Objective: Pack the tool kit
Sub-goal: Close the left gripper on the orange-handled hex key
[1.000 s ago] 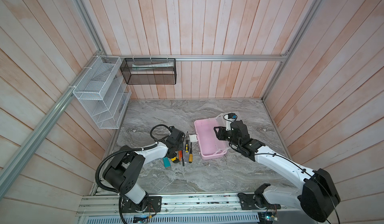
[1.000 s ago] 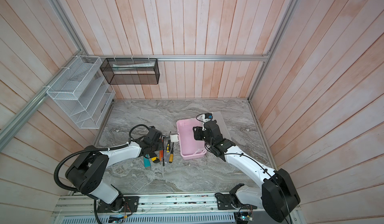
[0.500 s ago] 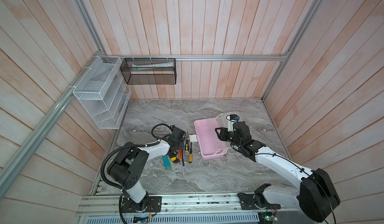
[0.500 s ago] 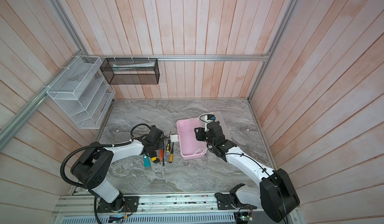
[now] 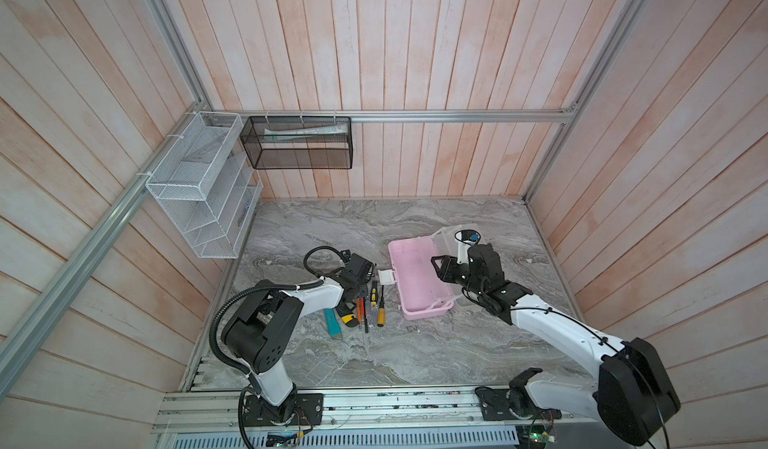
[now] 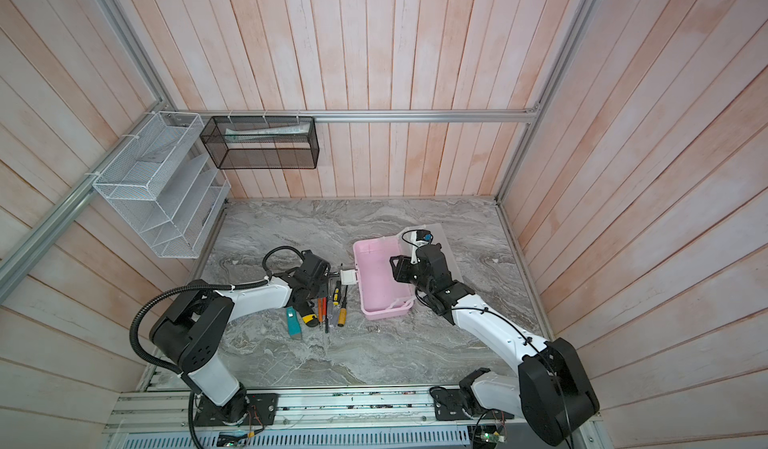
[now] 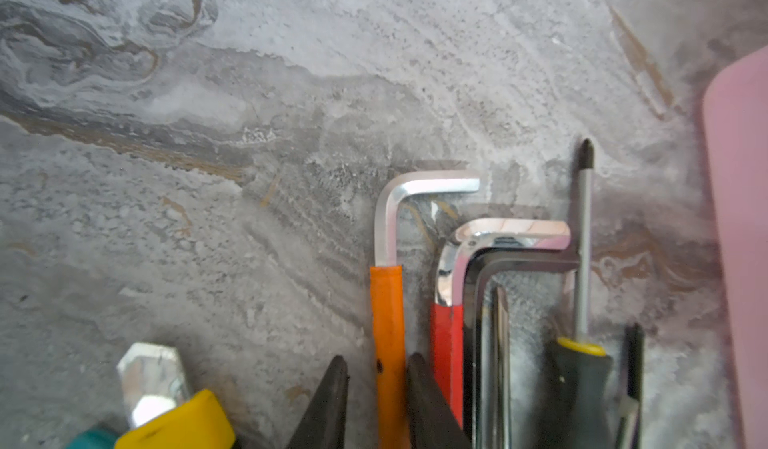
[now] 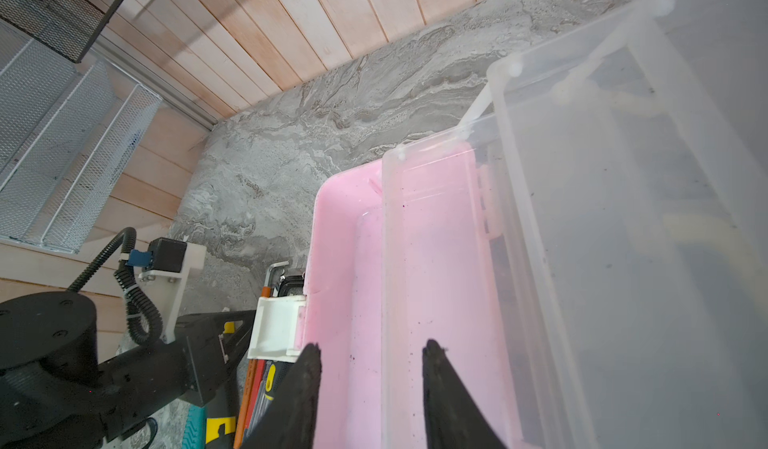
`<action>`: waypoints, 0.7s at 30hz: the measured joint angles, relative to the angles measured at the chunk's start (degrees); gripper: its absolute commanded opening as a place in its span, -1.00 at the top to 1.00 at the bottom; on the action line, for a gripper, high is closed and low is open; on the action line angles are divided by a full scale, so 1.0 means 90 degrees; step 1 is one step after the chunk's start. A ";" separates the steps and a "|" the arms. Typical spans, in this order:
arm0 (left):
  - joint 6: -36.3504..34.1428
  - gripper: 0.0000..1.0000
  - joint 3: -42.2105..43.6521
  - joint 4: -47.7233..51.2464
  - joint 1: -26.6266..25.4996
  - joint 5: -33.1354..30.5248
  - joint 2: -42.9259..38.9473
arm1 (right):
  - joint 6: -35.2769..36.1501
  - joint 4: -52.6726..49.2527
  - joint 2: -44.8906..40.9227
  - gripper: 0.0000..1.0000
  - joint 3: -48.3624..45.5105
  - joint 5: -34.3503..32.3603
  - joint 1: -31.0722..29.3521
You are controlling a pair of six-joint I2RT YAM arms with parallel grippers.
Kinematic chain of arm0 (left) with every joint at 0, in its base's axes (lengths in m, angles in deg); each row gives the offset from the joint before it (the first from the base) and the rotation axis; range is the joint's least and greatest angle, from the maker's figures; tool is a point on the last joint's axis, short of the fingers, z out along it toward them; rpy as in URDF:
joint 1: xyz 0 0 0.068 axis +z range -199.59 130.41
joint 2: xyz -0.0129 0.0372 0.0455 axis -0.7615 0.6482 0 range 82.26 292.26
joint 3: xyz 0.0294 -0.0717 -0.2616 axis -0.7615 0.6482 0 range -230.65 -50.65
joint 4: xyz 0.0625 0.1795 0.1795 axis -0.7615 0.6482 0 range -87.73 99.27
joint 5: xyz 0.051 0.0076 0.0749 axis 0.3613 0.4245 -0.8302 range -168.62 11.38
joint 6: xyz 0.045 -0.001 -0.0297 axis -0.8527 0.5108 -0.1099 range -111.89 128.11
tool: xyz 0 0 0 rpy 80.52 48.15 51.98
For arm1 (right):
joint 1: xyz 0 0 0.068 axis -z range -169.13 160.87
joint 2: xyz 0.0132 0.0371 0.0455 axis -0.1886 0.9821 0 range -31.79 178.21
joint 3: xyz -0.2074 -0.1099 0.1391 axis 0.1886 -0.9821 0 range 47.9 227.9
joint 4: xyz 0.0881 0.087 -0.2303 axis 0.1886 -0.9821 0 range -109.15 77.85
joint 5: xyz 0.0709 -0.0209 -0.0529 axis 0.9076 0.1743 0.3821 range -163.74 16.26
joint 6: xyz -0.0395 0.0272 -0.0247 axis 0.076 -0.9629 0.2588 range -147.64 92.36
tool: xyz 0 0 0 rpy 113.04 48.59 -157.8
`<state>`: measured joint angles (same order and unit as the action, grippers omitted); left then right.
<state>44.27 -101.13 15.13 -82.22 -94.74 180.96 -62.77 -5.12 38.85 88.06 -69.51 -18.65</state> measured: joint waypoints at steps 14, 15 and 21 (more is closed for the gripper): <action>-0.0136 0.35 0.0000 0.0000 -0.0131 -0.0083 0.0017 | -0.0005 0.0080 0.0075 0.22 -0.0005 0.0163 0.0189; -0.0136 0.35 0.0000 0.0027 -0.0180 -0.0102 0.0017 | -0.0005 0.0083 0.0097 0.22 -0.0005 0.0189 0.0189; -0.0034 0.46 0.0000 0.0102 -0.0313 -0.0197 0.0017 | -0.0058 0.0129 0.0299 0.22 -0.0005 0.0345 0.0209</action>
<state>43.96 -101.13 16.05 -85.04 -96.51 181.11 -63.29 -3.96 41.53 88.02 -66.40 -16.77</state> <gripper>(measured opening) 0.290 0.391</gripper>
